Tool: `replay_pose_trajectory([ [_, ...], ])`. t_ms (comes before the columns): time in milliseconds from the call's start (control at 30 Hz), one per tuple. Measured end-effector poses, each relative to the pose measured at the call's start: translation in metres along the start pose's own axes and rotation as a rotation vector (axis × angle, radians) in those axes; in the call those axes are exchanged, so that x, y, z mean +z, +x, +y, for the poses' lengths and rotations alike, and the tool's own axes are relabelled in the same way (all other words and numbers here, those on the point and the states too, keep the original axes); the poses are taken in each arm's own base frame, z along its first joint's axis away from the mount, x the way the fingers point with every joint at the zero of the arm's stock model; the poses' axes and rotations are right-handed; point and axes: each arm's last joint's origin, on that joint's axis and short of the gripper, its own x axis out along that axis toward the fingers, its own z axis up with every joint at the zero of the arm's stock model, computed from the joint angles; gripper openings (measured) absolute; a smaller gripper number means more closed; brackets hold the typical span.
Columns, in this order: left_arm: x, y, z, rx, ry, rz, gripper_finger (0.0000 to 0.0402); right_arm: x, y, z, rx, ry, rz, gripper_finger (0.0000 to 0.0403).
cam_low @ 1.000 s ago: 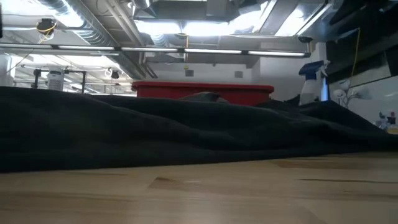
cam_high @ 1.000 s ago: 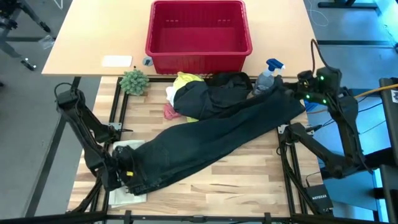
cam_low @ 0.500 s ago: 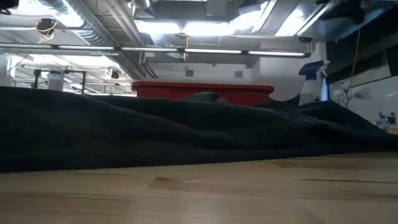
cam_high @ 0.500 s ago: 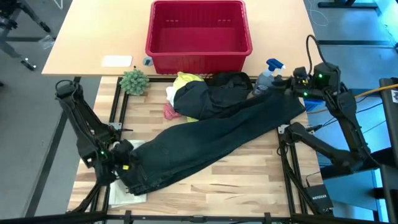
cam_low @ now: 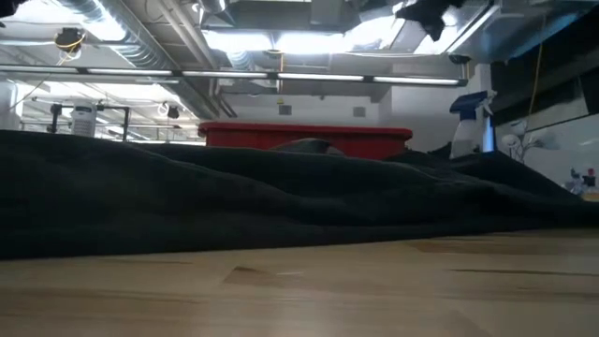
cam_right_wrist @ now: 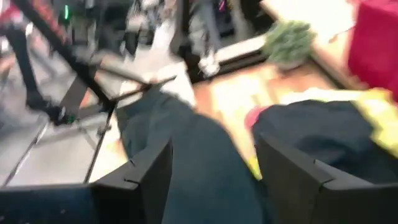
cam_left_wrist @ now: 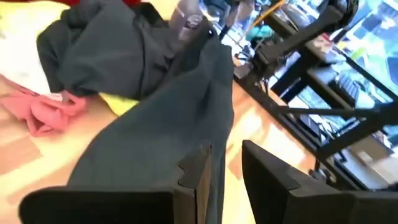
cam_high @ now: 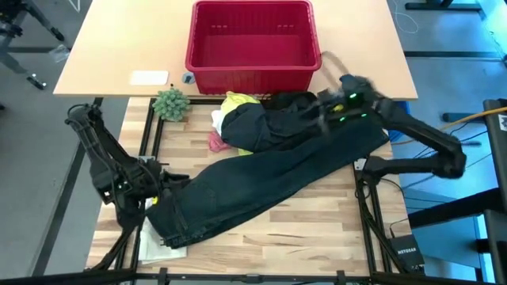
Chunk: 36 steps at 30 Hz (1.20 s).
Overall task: Fold laundry
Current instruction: Fold the black jean
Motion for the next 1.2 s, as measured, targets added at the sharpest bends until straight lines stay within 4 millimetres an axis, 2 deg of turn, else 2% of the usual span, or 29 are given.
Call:
replay_pose_trajectory([
  [100, -0.005, 0.002, -0.005, -0.015, 0.005, 0.106, 0.0085, -0.005, 0.032, 0.011, 0.048, -0.028, 0.061, 0.0223],
  [200, -0.018, 0.004, -0.017, -0.077, 0.082, 0.28, 0.0083, -0.011, 0.053, 0.022, 0.074, -0.026, 0.105, 0.0223],
  [333, -0.043, 0.011, -0.03, -0.135, 0.187, 0.493, 0.0068, -0.017, 0.084, 0.039, 0.078, -0.014, 0.117, 0.0223],
  [467, -0.071, 0.017, -0.033, -0.143, 0.327, 0.684, 0.0055, -0.022, 0.115, 0.057, 0.065, 0.013, 0.062, 0.0223],
  [633, -0.096, 0.016, -0.033, -0.15, 0.438, 0.825, 0.0056, -0.035, 0.152, 0.076, 0.059, 0.077, 0.023, 0.0223],
  [867, -0.101, 0.004, -0.033, -0.235, 0.501, 0.977, 0.0096, -0.06, 0.181, 0.093, -0.023, 0.105, 0.058, 0.0223],
  [1067, -0.11, -0.001, -0.028, -0.234, 0.611, 1.034, 0.0162, -0.075, 0.195, 0.099, -0.091, 0.091, 0.065, 0.0223],
  [1200, -0.116, 0.001, -0.025, -0.21, 0.675, 1.037, 0.0195, -0.077, 0.198, 0.097, -0.111, 0.12, 0.063, 0.0223],
])
